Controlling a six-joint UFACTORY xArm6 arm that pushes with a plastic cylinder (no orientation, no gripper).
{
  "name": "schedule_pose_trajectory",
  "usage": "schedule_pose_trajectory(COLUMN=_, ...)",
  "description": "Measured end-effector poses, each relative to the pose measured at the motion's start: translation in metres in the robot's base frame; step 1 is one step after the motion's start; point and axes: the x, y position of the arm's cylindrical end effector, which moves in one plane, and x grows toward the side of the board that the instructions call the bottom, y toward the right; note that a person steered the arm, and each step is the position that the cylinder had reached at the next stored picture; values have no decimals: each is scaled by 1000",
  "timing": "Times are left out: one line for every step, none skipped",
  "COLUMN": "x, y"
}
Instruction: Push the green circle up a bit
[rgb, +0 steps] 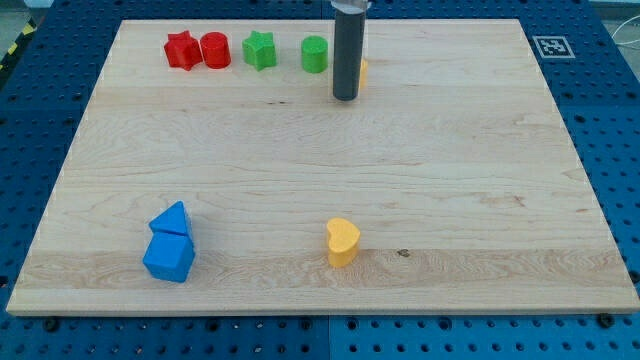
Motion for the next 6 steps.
schedule_pose_trajectory(x=-15, y=16)
schedule_pose_trajectory(x=-36, y=17)
schedule_pose_trajectory(x=-26, y=17)
schedule_pose_trajectory(x=-12, y=10)
schedule_pose_trajectory(x=-29, y=-10)
schedule_pose_trajectory(x=-42, y=-24)
